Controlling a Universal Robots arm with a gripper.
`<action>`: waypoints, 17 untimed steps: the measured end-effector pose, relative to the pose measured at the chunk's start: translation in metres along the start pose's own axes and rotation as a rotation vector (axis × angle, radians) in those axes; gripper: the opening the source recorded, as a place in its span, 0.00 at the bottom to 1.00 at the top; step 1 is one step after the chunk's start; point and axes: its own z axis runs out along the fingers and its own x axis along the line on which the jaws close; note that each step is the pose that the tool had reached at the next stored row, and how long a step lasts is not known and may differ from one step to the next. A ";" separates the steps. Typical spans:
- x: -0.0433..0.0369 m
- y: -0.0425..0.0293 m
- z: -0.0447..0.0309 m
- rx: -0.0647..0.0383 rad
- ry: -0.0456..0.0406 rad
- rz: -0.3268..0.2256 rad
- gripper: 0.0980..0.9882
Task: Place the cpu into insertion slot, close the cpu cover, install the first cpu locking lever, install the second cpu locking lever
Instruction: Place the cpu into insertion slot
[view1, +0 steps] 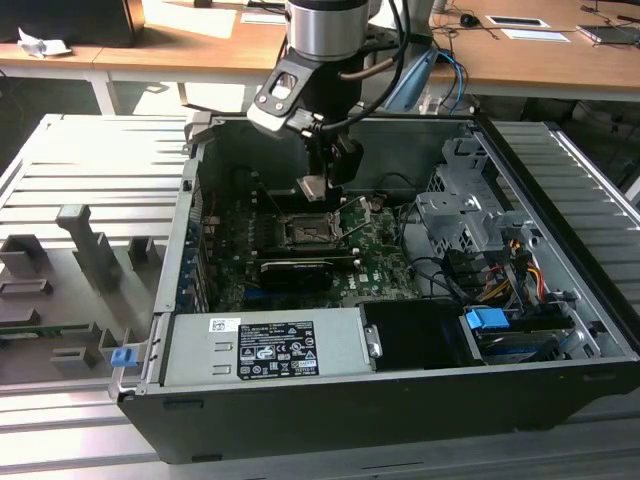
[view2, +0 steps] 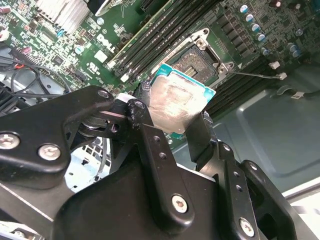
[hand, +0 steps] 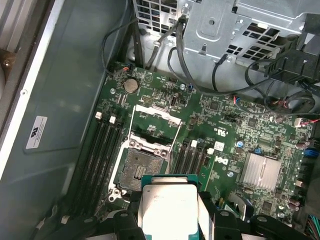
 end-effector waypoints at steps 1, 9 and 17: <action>0.0000 0.0000 0.0002 0.000 0.0000 0.000 0.48; 0.0000 -0.0002 0.0023 0.000 -0.0004 0.005 0.48; 0.0021 -0.0012 0.0216 0.001 -0.0074 0.090 0.48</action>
